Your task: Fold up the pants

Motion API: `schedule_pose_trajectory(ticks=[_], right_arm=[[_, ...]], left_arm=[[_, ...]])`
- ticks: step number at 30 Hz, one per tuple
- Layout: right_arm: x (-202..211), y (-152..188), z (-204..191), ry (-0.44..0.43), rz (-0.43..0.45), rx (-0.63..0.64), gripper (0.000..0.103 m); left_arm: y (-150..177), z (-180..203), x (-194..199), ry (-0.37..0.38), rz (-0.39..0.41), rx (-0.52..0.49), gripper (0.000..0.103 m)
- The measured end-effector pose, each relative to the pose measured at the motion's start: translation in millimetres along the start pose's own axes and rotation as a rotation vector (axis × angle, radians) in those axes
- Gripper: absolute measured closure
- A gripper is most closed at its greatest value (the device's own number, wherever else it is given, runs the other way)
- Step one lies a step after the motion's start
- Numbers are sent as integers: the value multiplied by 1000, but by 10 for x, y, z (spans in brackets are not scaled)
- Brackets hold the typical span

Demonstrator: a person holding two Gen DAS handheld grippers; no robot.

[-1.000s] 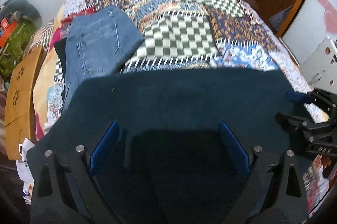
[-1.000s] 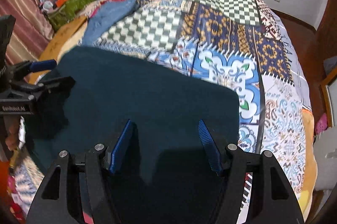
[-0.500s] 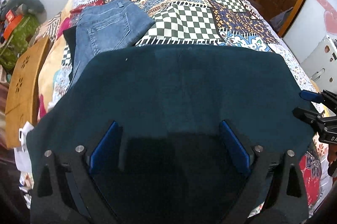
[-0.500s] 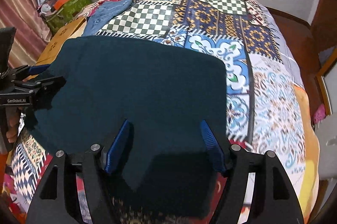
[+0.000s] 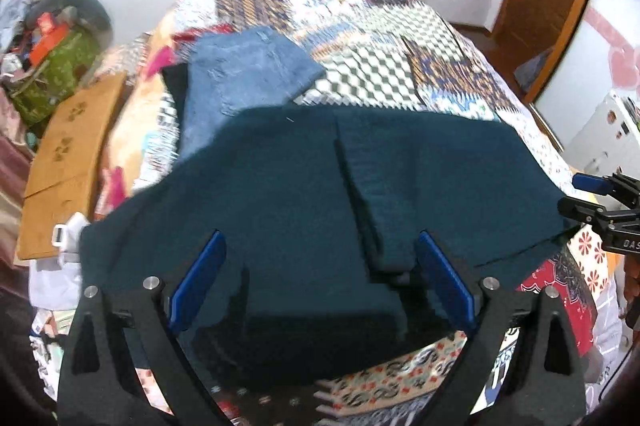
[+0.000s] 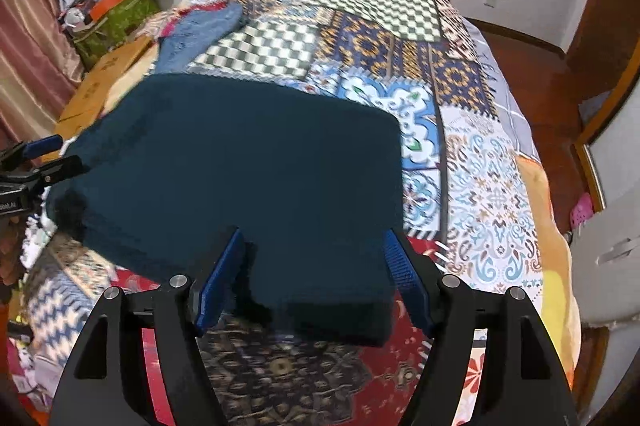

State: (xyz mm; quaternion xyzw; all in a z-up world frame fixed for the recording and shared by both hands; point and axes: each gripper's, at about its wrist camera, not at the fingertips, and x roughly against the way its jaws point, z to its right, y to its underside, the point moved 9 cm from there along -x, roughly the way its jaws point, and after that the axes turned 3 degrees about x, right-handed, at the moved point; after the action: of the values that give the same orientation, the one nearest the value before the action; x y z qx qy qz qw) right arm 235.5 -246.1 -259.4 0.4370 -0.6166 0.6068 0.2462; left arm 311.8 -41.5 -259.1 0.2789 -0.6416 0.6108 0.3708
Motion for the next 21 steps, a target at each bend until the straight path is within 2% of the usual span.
schedule_pose_trajectory(ticks=[6, 10, 13, 18, 21], right_arm=[[167, -369, -412, -41, 88, 48, 31], [161, -573, -753, -77, 131, 94, 28], [64, -615, -970, -87, 129, 131, 26], [-245, -543, -1275, -101, 68, 174, 26], [-445, -424, -1305, -54, 22, 201, 26]], left_arm=[[-74, -508, 402, -35, 118, 113, 5], [5, -976, 528, -104, 149, 193, 1], [152, -1365, 502, -120, 116, 278, 1], [587, -1969, 378, -160, 31, 423, 1], [879, -2226, 260, -163, -26, 506, 1]])
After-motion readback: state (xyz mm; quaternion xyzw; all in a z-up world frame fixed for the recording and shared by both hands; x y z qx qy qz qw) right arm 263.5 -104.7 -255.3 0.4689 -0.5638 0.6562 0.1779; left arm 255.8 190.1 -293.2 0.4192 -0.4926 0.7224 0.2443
